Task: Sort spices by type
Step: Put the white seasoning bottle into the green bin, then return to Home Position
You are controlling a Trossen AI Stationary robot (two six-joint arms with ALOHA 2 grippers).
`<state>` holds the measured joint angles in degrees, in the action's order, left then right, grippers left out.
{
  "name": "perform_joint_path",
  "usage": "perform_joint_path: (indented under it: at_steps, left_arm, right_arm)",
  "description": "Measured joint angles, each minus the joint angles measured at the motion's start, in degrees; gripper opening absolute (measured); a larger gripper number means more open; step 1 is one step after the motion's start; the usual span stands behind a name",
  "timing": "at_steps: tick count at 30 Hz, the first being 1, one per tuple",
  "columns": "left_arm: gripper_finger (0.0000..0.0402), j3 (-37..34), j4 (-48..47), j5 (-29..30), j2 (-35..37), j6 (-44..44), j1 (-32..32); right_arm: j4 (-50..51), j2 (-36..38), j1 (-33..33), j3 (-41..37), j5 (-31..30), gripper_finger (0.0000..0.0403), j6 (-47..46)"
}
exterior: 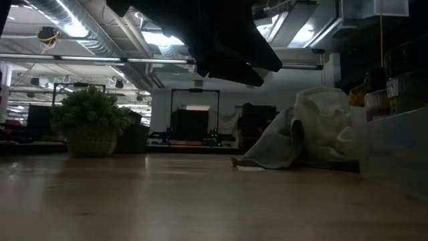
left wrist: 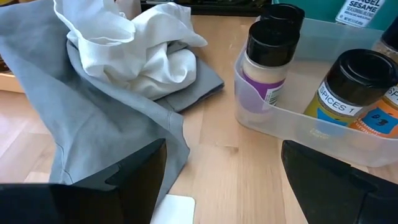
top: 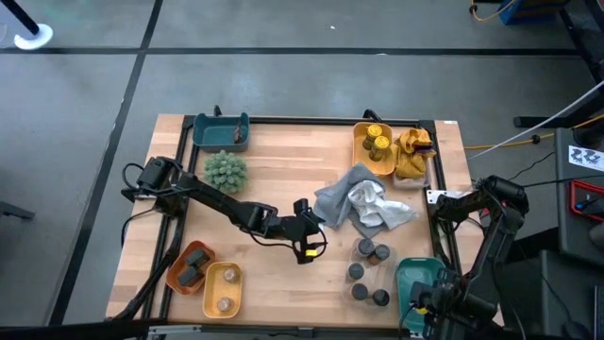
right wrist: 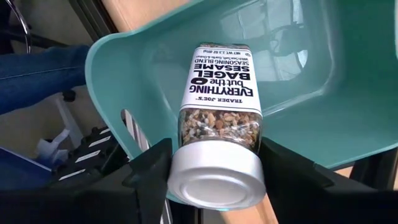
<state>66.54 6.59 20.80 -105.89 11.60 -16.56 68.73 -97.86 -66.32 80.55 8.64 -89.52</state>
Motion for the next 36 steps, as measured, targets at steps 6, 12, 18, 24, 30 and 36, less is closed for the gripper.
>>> perform_joint_path:
  at_steps: [6,12,18,24,30,36]
  left_arm:
    - [0.0301,0.0,0.0,0.0,0.0,0.0,0.0]
    - [0.0301,0.0,0.0,0.0,0.0,0.0,0.0]
    - [0.0301,0.0,-0.5,0.0,0.4,-0.3,0.0]
    - [0.0301,0.0,-5.9,0.0,7.2,-3.2,0.0]
    - [0.0301,0.0,-17.0,0.0,18.6,-3.4,0.0]
    - [0.0301,0.0,-25.9,0.7,32.5,-4.3,0.3]
  right_arm:
    - [0.0,0.0,0.0,0.0,-0.1,0.0246,0.0]
    - [-0.2,0.0,0.0,0.0,-0.5,0.0254,0.0]
    - [0.2,0.1,0.5,0.0,1.5,0.0254,0.0]
    - [0.3,3.0,3.1,0.0,3.9,0.0254,0.8]
    - [0.7,9.5,7.4,0.0,-1.5,0.0255,8.8]
    - [2.4,18.1,15.2,0.0,-7.0,0.0255,19.0]
